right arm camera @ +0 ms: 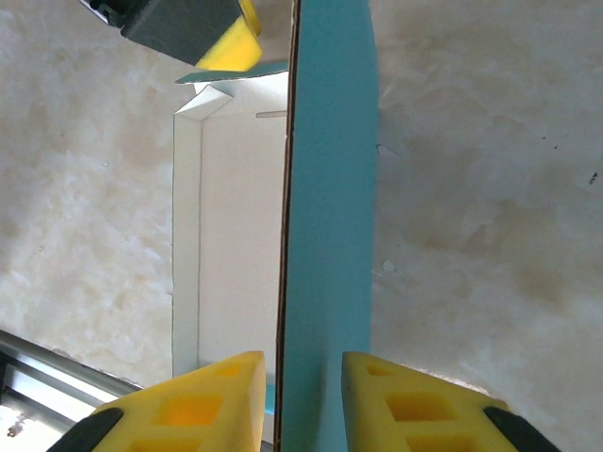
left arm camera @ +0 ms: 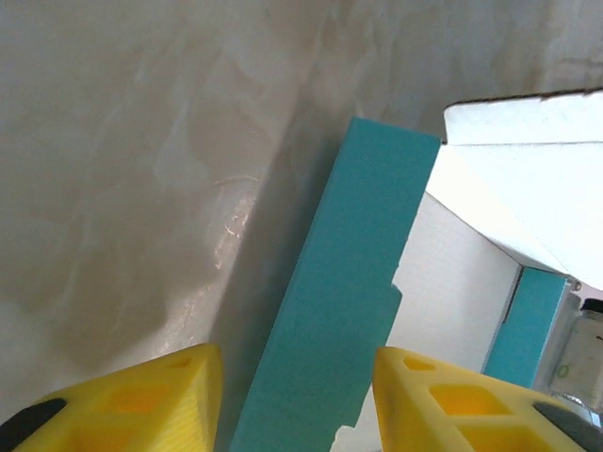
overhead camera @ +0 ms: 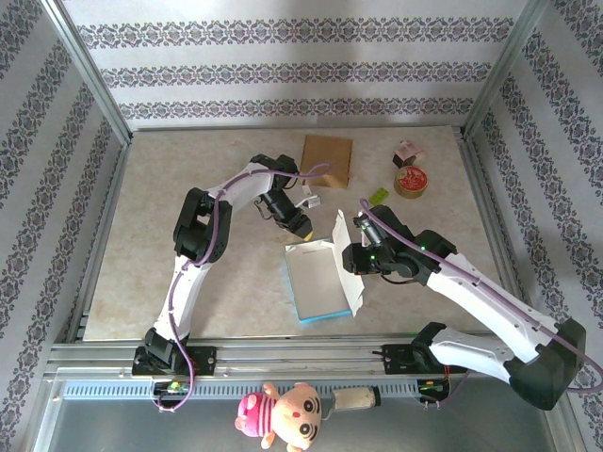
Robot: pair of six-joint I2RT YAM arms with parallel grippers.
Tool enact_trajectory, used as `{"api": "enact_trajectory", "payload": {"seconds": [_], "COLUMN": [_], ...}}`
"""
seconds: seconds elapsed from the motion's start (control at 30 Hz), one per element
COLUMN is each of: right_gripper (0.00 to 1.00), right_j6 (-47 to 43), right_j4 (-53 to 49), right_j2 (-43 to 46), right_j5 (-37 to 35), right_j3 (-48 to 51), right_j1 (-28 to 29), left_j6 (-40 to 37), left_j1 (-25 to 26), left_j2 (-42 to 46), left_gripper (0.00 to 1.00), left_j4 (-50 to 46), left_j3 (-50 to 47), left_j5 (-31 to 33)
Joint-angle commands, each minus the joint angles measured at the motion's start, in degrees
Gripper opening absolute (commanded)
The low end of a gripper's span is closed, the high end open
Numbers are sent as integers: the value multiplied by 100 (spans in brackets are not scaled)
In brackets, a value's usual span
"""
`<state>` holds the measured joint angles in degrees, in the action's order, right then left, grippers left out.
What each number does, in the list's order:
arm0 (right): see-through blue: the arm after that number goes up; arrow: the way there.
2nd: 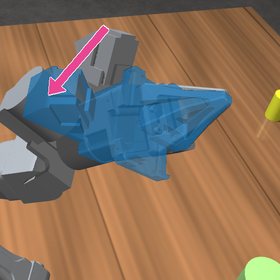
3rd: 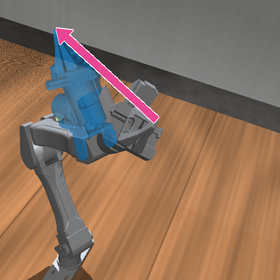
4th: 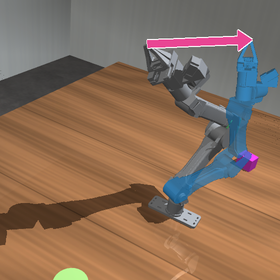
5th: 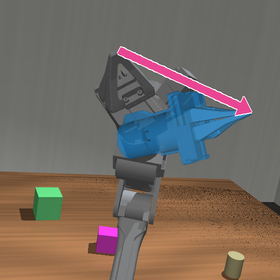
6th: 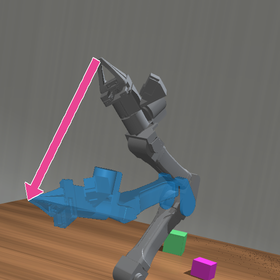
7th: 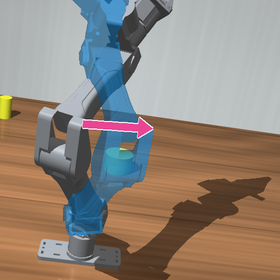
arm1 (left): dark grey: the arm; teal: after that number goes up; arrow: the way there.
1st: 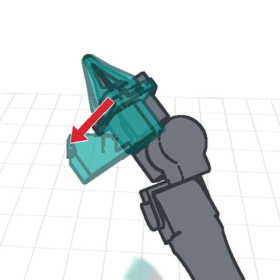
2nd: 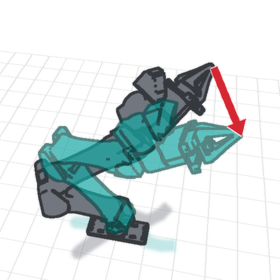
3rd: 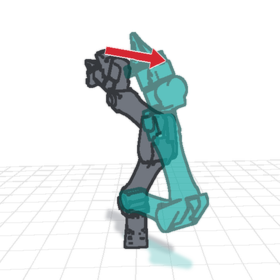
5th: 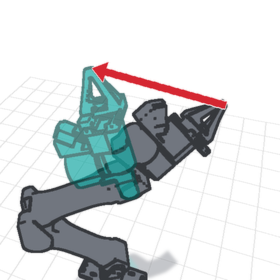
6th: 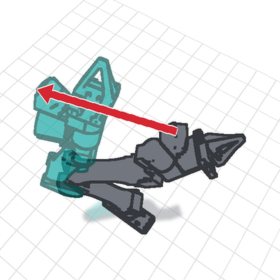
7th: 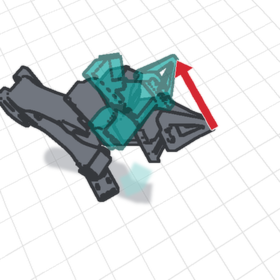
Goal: Fold the paper box
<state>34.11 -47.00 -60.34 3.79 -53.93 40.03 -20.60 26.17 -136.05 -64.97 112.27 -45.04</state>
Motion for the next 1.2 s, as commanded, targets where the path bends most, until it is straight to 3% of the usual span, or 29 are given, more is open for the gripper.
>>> {"api": "enact_trajectory", "payload": {"seconds": [0.0,0.57,0.7,0.83,1.17], "right_gripper": [28,28,28,29,30], "right_j6": [-53,-14,-58,-87,-73], "right_j4": [-35,113,95,103,84], "right_j2": [47,-34,-53,-92,63], "right_j5": [-246,-642,-929,-1047,-1350], "right_j3": [-165,47,155,153,96], "right_j1": [60,253,347,427,511], "left_j6": [-87,-9,235,388,635], "left_j1": [-2,374,532,621,806], "left_j2": [35,187,554,944,1761], "left_gripper": [48,48,40,25,15], "left_j4": [-121,113,701,1121,2460], "left_j3": [-174,-610,-1006,-1311,-2233], "left_j5": [-88,-294,-73,224,1411]}}
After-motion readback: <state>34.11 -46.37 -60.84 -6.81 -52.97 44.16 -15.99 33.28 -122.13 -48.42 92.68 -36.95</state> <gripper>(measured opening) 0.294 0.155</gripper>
